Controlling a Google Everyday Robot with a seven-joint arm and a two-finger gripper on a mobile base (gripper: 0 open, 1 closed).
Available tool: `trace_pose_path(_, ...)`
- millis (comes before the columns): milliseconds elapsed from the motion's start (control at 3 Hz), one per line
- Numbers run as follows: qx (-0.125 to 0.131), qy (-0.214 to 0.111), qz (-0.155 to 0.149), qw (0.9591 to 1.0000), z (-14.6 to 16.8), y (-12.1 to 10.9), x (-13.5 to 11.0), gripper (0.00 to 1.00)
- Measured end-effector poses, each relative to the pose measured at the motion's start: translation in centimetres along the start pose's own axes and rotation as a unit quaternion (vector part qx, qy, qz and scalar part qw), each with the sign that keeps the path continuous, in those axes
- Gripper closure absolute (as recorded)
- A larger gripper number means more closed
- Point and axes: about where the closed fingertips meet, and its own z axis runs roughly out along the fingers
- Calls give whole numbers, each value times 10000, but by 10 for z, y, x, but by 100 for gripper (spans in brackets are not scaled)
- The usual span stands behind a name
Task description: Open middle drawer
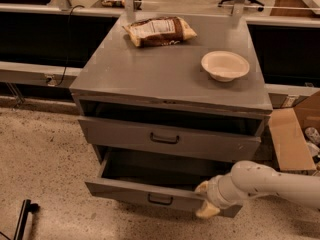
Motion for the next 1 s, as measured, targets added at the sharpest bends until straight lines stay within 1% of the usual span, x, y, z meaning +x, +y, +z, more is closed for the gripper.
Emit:
trace_pose_path(333,-314,49,-105,9994,-7,27,-3,18)
trace_pose_path(667,-316,43,-104,9994,-6,27,-3,0)
trace_pose_path(1000,-317,43,-104,9994,-6,27,-3,0)
